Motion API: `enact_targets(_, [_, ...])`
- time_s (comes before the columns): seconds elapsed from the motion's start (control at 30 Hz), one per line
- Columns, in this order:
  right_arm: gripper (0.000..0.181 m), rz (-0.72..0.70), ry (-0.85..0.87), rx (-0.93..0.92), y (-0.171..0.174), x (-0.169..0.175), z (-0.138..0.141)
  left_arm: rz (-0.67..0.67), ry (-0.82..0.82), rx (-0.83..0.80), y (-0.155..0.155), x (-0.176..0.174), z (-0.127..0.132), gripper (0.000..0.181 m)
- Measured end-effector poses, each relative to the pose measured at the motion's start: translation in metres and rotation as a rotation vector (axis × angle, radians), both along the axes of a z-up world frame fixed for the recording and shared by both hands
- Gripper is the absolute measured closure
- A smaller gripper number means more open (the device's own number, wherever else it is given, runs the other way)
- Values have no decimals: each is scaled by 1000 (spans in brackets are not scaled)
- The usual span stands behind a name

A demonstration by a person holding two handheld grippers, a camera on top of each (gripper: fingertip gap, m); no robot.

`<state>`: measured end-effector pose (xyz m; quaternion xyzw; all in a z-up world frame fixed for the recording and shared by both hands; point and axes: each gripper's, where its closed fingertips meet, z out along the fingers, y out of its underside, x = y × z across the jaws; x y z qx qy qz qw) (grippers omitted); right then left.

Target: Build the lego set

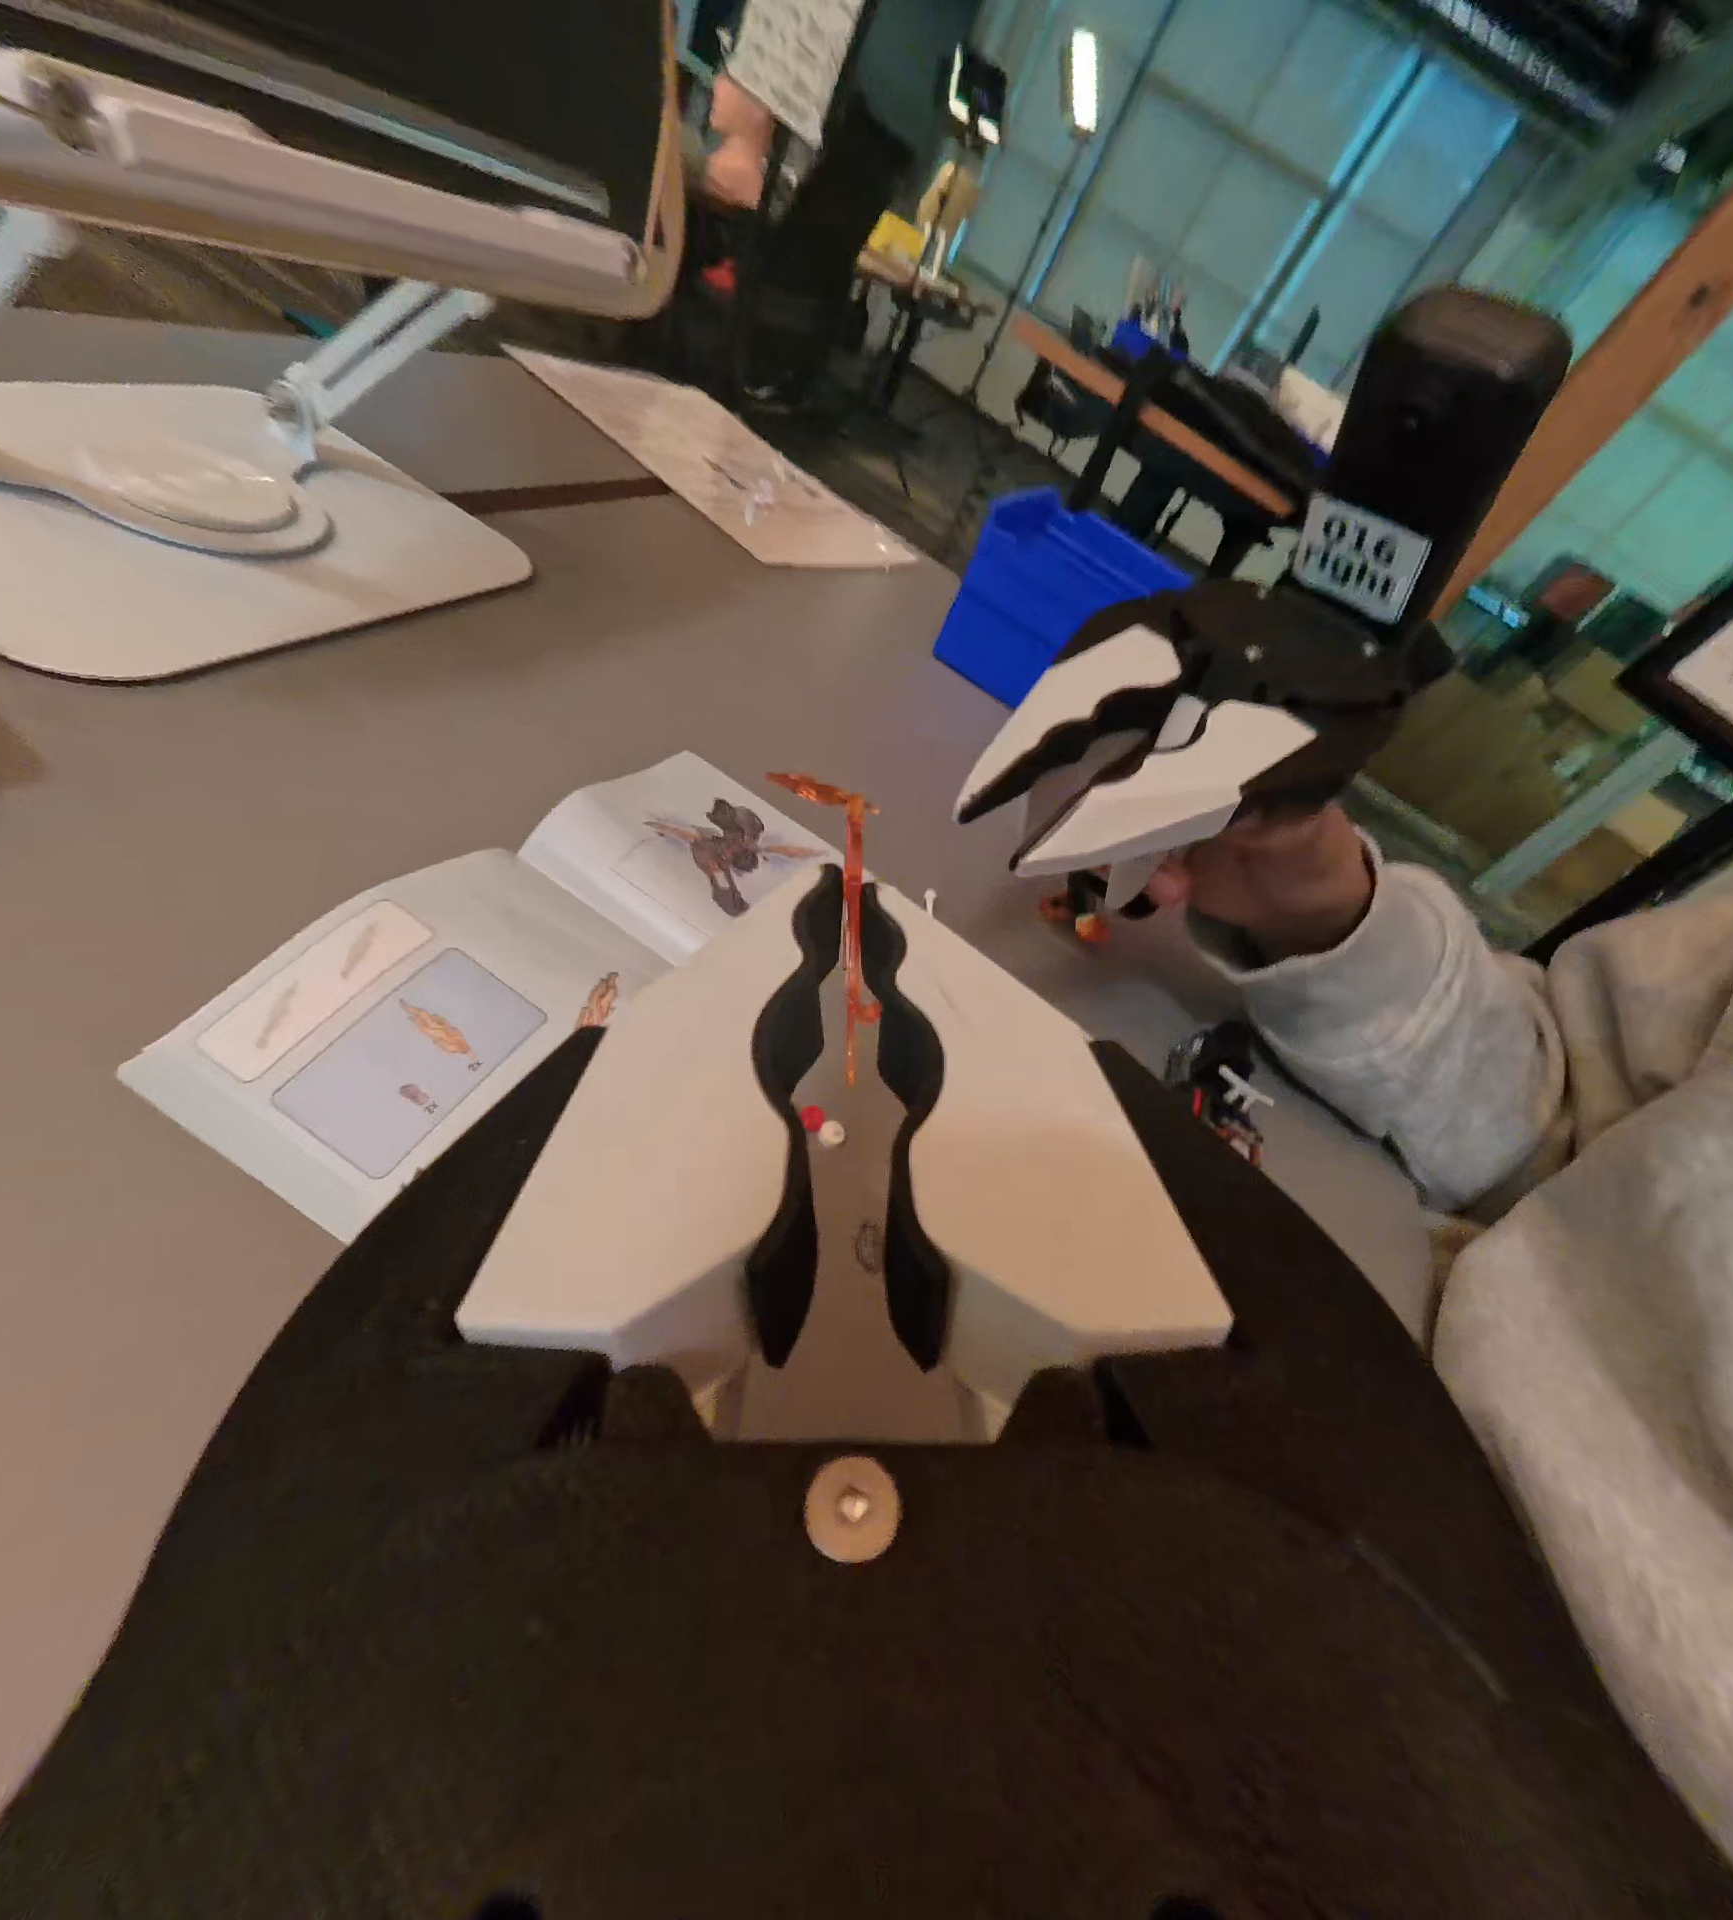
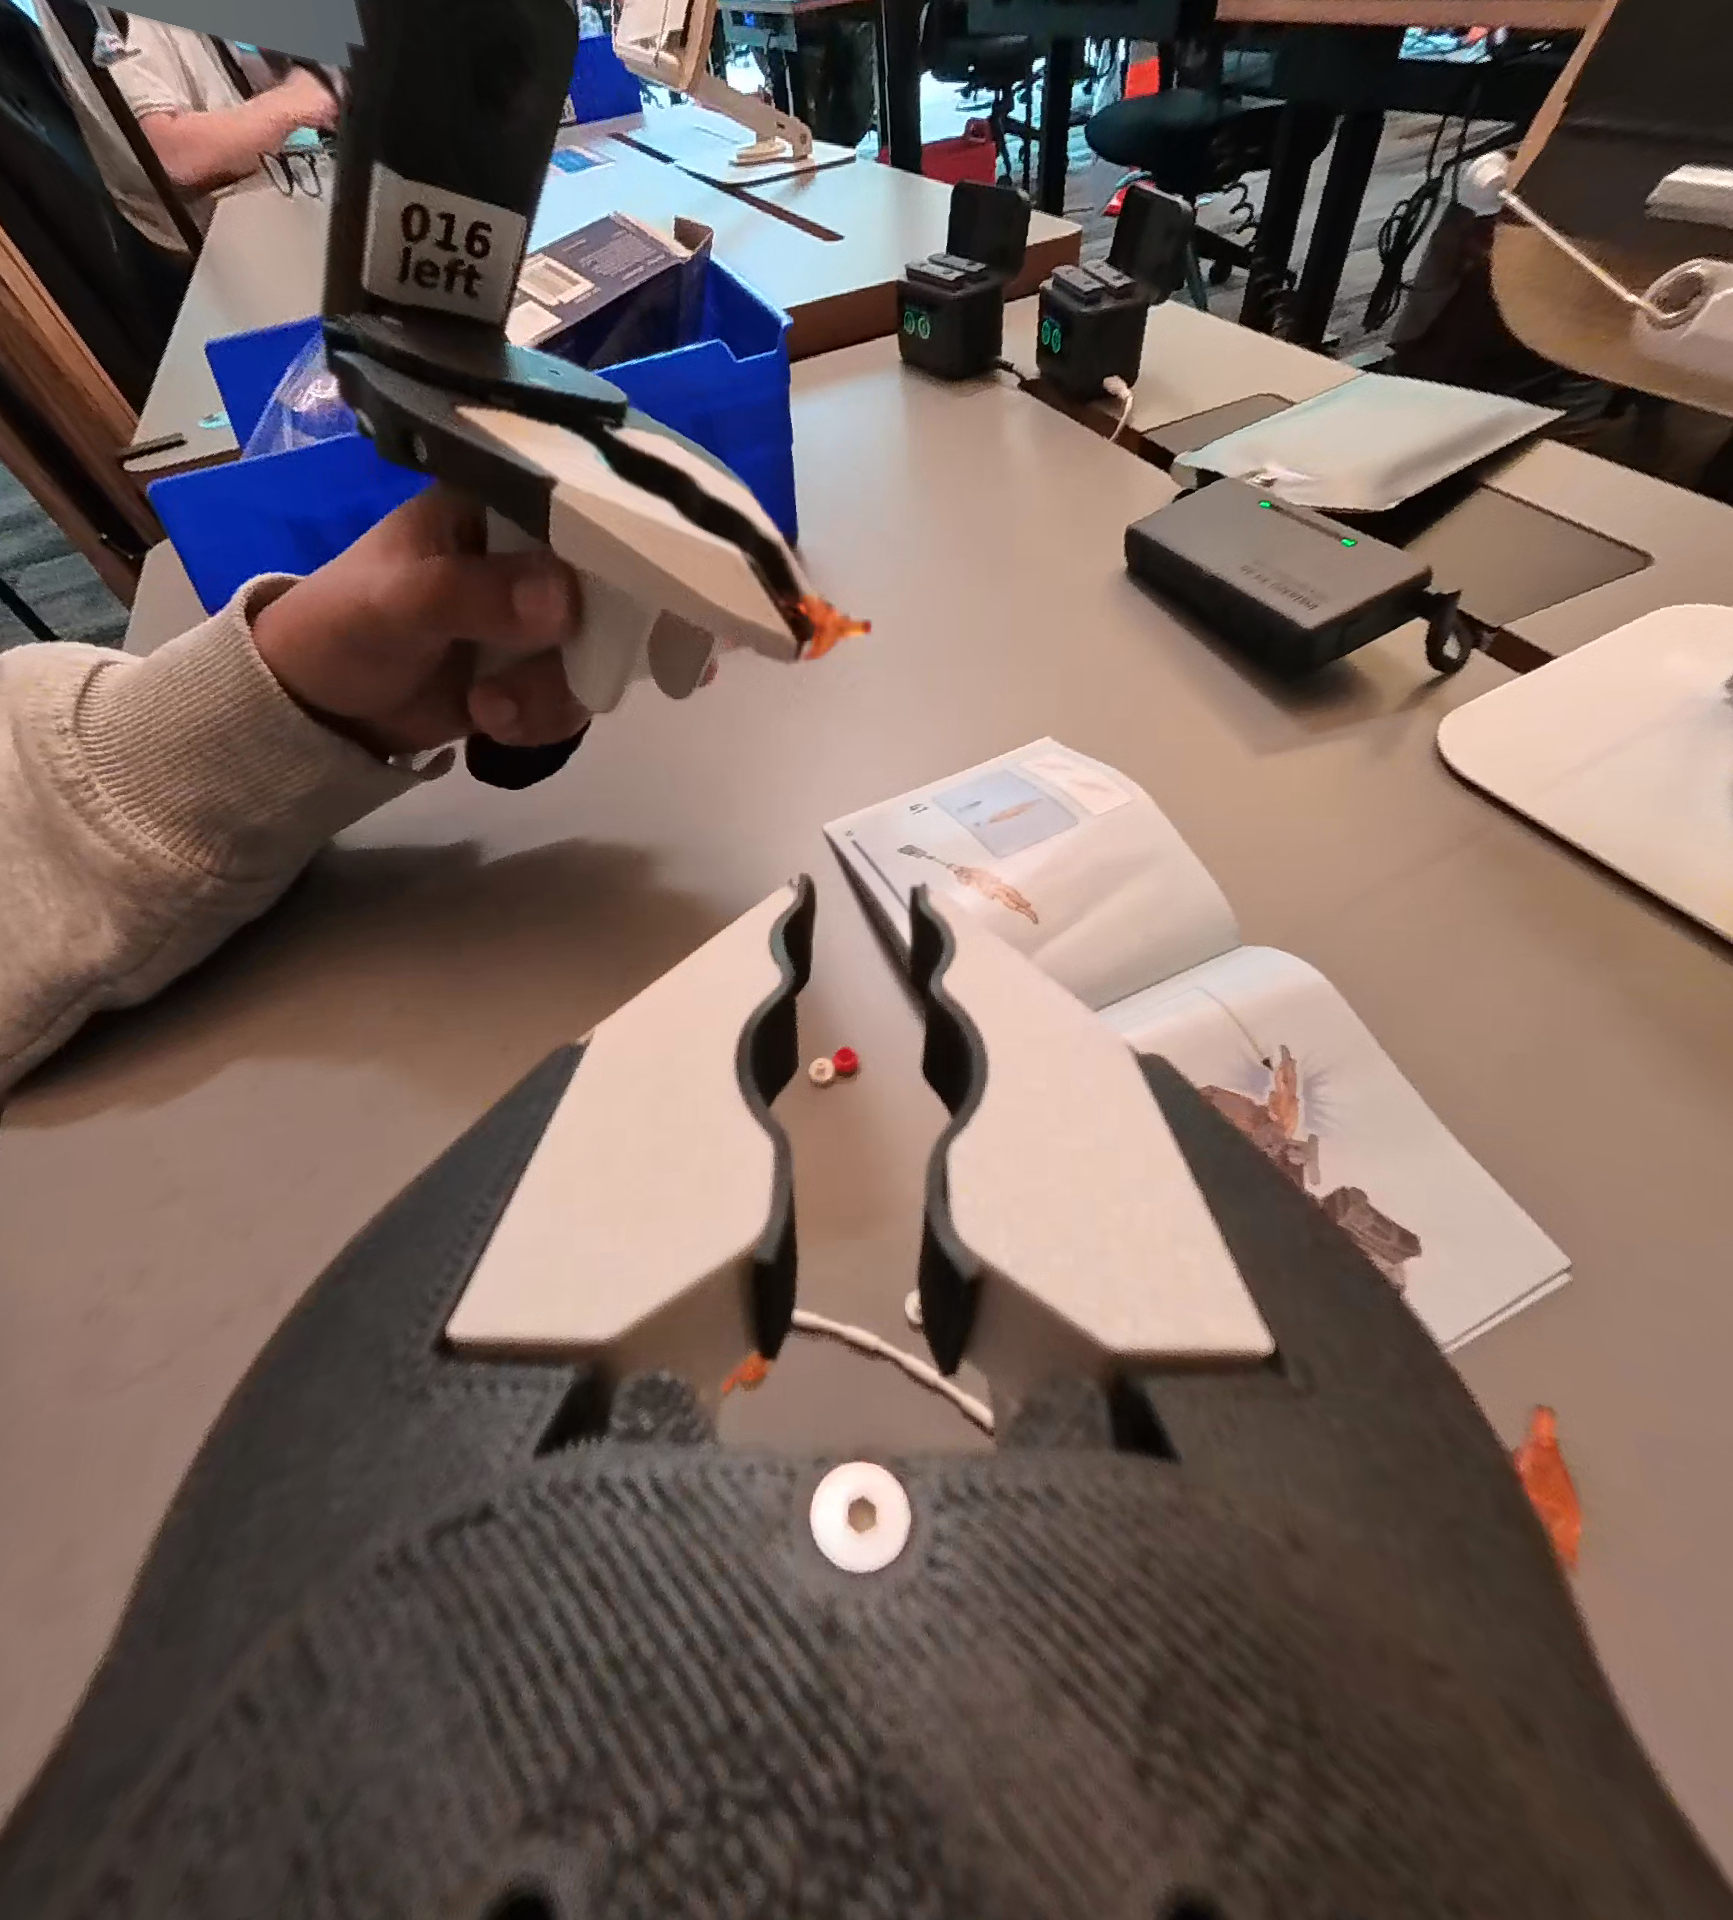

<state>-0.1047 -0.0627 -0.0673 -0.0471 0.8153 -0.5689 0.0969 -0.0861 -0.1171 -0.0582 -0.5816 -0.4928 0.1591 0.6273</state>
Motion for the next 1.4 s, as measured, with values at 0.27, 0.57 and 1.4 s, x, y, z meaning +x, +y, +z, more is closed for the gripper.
enact_targets(0.27, [165, -22, 7, -15, 0, -4, 2, 44, 14, 50, -11, 0, 5, 181])
enact_targets(0.57, [164, -32, 9, -31, 0, -6, 5, 35, -5, 29, -8, -1, 1, 181])
enact_targets(1.4, [155, 249, 694, -1, 2, 45, -34, -455, -385, 206, 66, 31, -44, 181])
